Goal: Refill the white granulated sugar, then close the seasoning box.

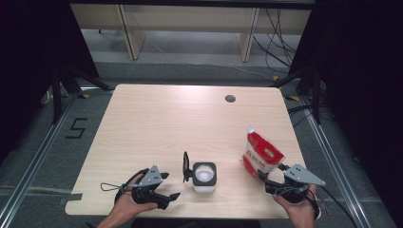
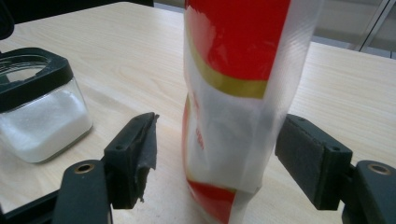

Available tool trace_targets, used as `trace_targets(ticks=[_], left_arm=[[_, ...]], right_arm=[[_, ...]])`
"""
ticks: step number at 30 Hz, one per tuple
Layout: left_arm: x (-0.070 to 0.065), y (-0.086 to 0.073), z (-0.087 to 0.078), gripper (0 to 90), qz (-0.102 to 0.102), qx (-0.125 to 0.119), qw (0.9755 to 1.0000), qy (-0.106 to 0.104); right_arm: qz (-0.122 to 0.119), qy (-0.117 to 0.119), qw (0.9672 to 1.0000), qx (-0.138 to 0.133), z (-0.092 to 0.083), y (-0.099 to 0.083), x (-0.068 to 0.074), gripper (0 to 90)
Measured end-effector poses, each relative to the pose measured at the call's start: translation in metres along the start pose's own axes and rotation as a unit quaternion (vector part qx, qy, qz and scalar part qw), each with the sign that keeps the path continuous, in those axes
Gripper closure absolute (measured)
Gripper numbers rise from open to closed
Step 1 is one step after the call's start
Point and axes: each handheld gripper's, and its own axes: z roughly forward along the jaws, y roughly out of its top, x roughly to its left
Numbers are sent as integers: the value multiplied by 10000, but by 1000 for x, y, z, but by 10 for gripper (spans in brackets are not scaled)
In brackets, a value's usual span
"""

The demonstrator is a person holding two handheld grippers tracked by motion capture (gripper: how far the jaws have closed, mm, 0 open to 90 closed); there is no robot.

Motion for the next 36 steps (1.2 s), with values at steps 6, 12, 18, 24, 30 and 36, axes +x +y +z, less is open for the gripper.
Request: trace_targets(ticks=[6, 12, 18, 24, 30, 36], left_arm=[[0, 0, 0, 192, -15, -5, 10000, 11], [0, 0, 0, 192, 39, 70, 10000, 19], [1, 0, 0, 192, 63, 51, 10000, 22], [2, 0, 0, 192, 110, 62, 9999, 23], [2, 0, 0, 192, 101, -25, 9999, 12], [4, 0, -2, 192, 103, 35, 9999, 97]], right_arm=[[3, -79, 10000, 45, -10, -6, 0, 294], [-123, -154, 9997, 127, -18, -10, -2, 273], [-312, -86, 9989, 353, -20, -15, 1, 236], [-239, -13, 9983, 529, -21, -18, 5, 219], [-274, -22, 9981, 545, -22, -20, 7, 215], [-410, -63, 9978, 510, -22, -20, 6, 216]])
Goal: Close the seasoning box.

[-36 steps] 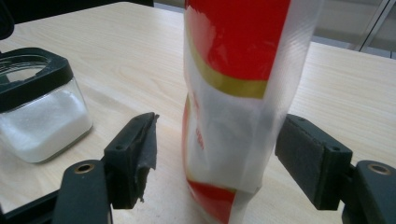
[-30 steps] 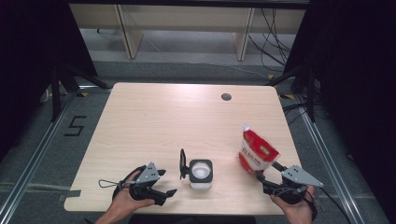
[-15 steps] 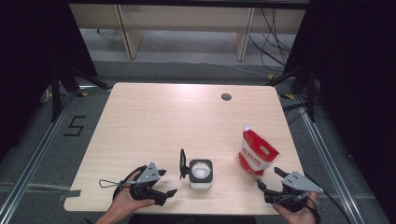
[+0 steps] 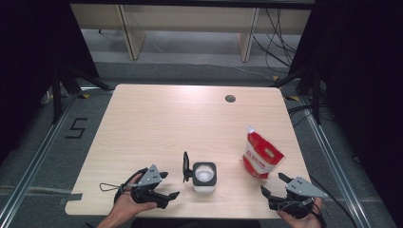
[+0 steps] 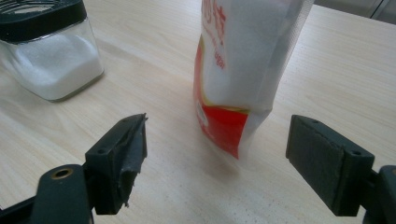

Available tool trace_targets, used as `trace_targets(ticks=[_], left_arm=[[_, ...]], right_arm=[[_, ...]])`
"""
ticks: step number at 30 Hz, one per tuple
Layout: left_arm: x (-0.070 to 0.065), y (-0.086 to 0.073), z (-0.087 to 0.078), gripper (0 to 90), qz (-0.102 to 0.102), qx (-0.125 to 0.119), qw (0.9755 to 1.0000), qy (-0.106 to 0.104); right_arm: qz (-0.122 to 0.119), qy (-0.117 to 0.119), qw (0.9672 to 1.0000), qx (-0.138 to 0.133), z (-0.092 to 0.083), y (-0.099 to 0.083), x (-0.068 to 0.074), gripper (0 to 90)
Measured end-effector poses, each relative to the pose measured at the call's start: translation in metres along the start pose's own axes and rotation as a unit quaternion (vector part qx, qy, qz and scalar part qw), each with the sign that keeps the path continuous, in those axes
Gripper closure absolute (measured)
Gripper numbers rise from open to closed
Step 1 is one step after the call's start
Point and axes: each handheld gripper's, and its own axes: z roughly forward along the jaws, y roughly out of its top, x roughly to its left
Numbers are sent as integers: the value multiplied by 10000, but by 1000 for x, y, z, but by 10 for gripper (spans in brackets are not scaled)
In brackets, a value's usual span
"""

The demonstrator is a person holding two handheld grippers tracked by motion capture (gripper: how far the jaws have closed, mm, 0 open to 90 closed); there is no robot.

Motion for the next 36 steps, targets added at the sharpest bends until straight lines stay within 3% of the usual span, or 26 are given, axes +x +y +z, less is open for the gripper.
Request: trace_targets(ticks=[1, 2, 3, 4, 5, 8, 10, 12, 13, 14, 16, 17, 18, 19, 20, 21, 23, 29, 36], left_arm=[[-2, 0, 0, 192, -219, -95, 9997, 28], [0, 1, 0, 192, -108, -85, 9999, 5], [-1, 1, -1, 192, -222, -100, 9997, 61], [2, 2, -3, 193, -87, -98, 9999, 77], [1, 2, -4, 197, -219, -134, 9996, 87], [3, 2, -5, 244, -277, -170, 9994, 81], [3, 3, -9, 316, -300, -212, 9992, 145], [5, 4, -13, 427, -124, -267, 9995, 139], [3, 4, -13, 472, -226, -387, 9989, 135], [3, 5, -16, 535, -244, -388, 9988, 153], [3, 6, -17, 632, -218, -434, 9987, 169], [3, 9, -20, 680, -58, -475, 9986, 208], [1, 11, -21, 717, -178, -496, 9983, 249], [1, 13, -22, 759, -77, -502, 9984, 240], [0, 15, -22, 794, -64, -516, 9983, 254], [-1, 17, -23, 821, -5, -509, 9984, 263], [-3, 21, -24, 862, 35, -514, 9984, 217], [-6, 33, -26, 893, 253, -584, 9979, 129], [-7, 46, -24, 893, 316, -665, 9973, 73]], right_arm=[[81, 43, 9999, 59, -1, 0, 1, 216], [64, 36, 10000, 54, -1, 0, 1, 216], [21, -14, 10000, 58, -1, 0, 1, 216], [28, 37, 10000, 55, -1, 0, 1, 217], [12, 31, 10000, 72, -1, 0, 1, 217], [74, 48, 9999, 100, -1, 0, 1, 217], [-91, -45, 9999, 18, -1, 0, -1, 219], [98, 40, 9999, 51, -1, 0, 1, 220], [151, -41, 9998, 116, -3, 0, 3, 221], [63, 29, 10000, 51, -1, 0, 2, 222], [73, -44, 9999, 97, -2, 0, 2, 223], [66, -48, 9999, 73, -2, 0, 2, 223], [42, -41, 10000, 58, -2, 1, 2, 225], [35, -49, 10000, 57, -3, 1, 1, 225], [291, -62, 9995, 131, -4, 0, 5, 226], [107, -49, 9999, 80, -4, 0, 1, 226], [89, -10, 9999, 47, -3, 0, 1, 228], [90, -27, 9999, 57, -3, 0, 3, 230], [73, 6, 10000, 17, -2, 0, 3, 230]])
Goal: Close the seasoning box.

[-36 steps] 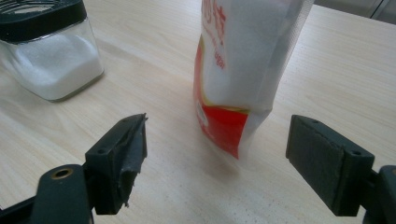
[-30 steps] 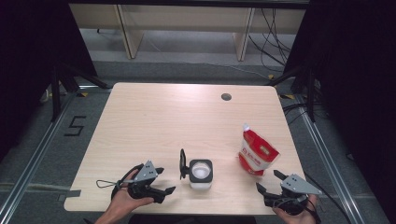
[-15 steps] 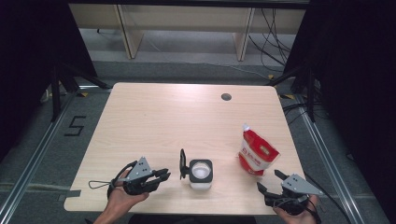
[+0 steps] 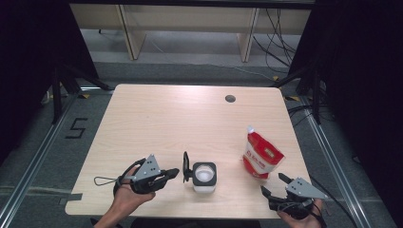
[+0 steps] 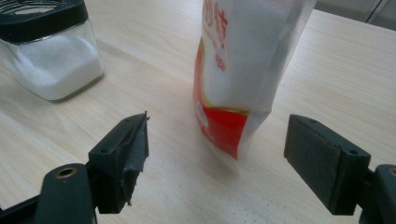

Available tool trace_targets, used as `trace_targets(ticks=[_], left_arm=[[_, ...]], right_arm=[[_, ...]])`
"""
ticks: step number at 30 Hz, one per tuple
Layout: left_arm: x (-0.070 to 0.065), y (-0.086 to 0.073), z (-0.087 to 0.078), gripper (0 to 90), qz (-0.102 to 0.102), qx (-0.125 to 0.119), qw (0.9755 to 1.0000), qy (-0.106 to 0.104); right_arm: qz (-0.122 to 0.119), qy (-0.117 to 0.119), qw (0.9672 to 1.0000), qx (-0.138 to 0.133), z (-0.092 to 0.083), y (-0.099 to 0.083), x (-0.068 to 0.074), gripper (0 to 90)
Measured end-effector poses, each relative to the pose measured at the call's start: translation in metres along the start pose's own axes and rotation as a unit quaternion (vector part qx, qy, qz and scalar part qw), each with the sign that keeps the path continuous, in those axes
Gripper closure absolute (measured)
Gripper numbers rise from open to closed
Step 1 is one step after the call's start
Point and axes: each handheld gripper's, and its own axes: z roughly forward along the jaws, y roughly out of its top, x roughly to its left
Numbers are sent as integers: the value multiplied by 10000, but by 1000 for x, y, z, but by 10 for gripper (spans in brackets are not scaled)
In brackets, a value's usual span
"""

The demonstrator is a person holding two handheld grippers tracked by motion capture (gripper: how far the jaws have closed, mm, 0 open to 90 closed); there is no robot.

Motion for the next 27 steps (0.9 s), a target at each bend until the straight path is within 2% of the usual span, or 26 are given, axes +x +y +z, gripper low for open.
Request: trace_targets(ticks=[1, 3, 5, 6, 8, 9, 11, 12, 15, 16, 17, 18, 19, 21, 22, 24, 27], left_arm=[[-1, 4, 1, 892, -60, -81, 9999, -50], [-1, 8, 1, 891, 34, -61, 10000, -57], [-3, 10, 2, 891, -8, -77, 9999, -86], [-2, 11, 1, 891, 78, -62, 9999, -100], [-4, 12, 2, 889, -57, -79, 9998, -175], [-4, 12, 2, 889, -57, -79, 9998, -175], [-5, 14, 3, 887, 50, -13, 9997, -252], [-7, 14, 4, 887, 19, -20, 9997, -234], [-7, 17, 5, 885, 130, 7, 9997, -230], [-7, 17, 5, 883, 130, 7, 9997, -230], [-7, 18, 4, 881, 136, 20, 9997, -224], [-6, 19, 4, 880, 161, 29, 9996, -223], [-6, 20, 4, 880, 179, 36, 9996, -197], [-6, 21, 4, 879, 96, 14, 9998, -165], [-5, 23, 4, 879, 208, 1, 9996, -180], [-5, 25, 3, 879, 134, 2, 9998, -132], [-4, 29, 3, 878, 185, -12, 9997, -127]], right_arm=[[-45, -27, 10000, 10, 0, 0, -1, 230], [-69, -24, 10000, -4, 1, 0, -1, 230], [-85, -39, 10000, 18, 0, 0, -1, 230], [-72, -24, 10000, 8, 1, 0, -1, 230], [-98, -36, 9999, 11, 1, 0, -1, 230], [-98, -36, 9999, 11, 1, 0, -1, 230], [-130, -85, 9999, -45, 1, -1, -1, 231], [-204, -63, 9998, -61, 2, 0, -2, 231], [-236, -100, 9997, -62, 2, 0, -2, 232], [-236, -100, 9997, -62, 2, 0, -2, 232], [-110, -73, 9999, -33, 2, -1, 0, 233], [-195, -80, 9998, -31, 2, 0, -1, 233], [-92, -6, 10000, 16, 2, -1, 0, 233], [-144, -58, 9999, -16, 2, 0, -1, 233], [-208, -71, 9997, -54, 2, 0, -2, 233], [-174, -68, 9998, -49, 2, 0, -2, 233], [-160, -51, 9999, -23, 2, 0, -1, 234]])
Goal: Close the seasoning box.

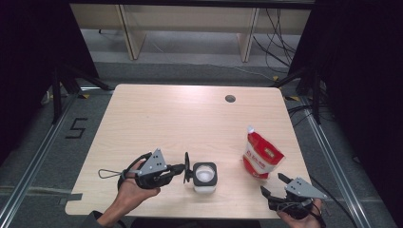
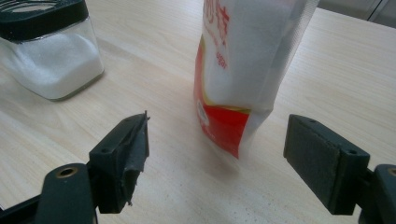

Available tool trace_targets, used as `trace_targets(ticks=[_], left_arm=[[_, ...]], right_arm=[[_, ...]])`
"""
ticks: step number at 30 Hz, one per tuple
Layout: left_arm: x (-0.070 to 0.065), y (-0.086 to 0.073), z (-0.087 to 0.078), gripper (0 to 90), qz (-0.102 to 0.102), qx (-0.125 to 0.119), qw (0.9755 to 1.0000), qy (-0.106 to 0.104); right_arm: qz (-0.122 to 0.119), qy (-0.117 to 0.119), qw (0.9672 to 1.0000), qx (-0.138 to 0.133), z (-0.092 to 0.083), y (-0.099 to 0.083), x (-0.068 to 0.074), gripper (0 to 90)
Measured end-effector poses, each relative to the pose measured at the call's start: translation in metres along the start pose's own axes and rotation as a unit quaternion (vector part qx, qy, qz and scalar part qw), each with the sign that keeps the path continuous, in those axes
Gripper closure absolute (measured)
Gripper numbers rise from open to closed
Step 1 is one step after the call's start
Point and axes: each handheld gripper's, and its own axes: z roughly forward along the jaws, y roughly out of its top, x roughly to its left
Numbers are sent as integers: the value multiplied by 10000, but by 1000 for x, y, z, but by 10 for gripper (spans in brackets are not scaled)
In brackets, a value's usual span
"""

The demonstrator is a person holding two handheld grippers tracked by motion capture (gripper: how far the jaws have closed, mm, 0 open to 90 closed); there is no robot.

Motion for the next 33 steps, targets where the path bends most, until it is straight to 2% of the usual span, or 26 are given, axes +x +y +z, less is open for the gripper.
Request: trace_targets(ticks=[2, 3, 6, 8, 12, 13, 15, 18, 19, 20, 23, 25, 26, 27, 28, 30, 32, 33], left_arm=[[0, 2, 1, 878, 44, 9, 10000, -9], [0, 2, 1, 878, 44, 9, 10000, -9], [-1, 4, 3, 877, 13, 2, 10000, -19], [-1, 6, 6, 876, 87, 39, 9999, -69], [-5, 9, 14, 875, 126, 99, 9998, -126], [-6, 9, 16, 874, 136, 122, 9997, -148], [-7, 11, 21, 873, 204, 127, 9995, -200], [-11, 11, 27, 872, 174, 192, 9994, -242], [-11, 11, 29, 871, 232, 172, 9992, -280], [-12, 11, 30, 871, 182, 194, 9993, -254], [-11, 12, 31, 871, 243, 216, 9991, -267], [-14, 11, 34, 870, 173, 214, 9991, -309], [-14, 11, 36, 869, 187, 229, 9991, -312], [-14, 11, 36, 868, 187, 229, 9991, -312], [-15, 10, 39, 867, 230, 208, 9986, -429], [-16, 9, 41, 864, 174, 276, 9988, -358], [-17, 8, 44, 863, 249, 342, 9984, -387], [-18, 7, 46, 862, 216, 329, 9984, -409]], right_arm=[[55, 22, 10000, 26, 0, 0, 1, 235], [-26, -28, 10000, -15, 0, 0, 0, 234], [-54, -48, 10000, -29, 0, 0, -1, 235], [72, 42, 10000, 53, 0, 0, 1, 235], [67, 29, 10000, 40, 0, 0, 1, 235], [-41, -40, 10000, -23, 0, 0, -1, 235], [-24, -22, 10000, -25, 0, 0, 0, 235], [34, 33, 10000, 28, 0, 0, 0, 235], [70, 53, 10000, 34, 0, 0, 1, 235], [54, 53, 10000, 28, 0, 0, 1, 235], [55, 47, 10000, 38, 0, 0, 1, 235], [62, 55, 10000, 34, 0, 0, 1, 235], [197, 24, 9998, 83, -1, 0, 3, 235], [197, 24, 9998, 83, -1, 0, 3, 235], [23, -8, 10000, 1, 0, 0, 1, 235], [97, -5, 10000, 19, 0, 0, 2, 235], [89, -7, 10000, 11, 0, 0, 2, 235], [92, -4, 10000, 14, 0, 0, 2, 235]])
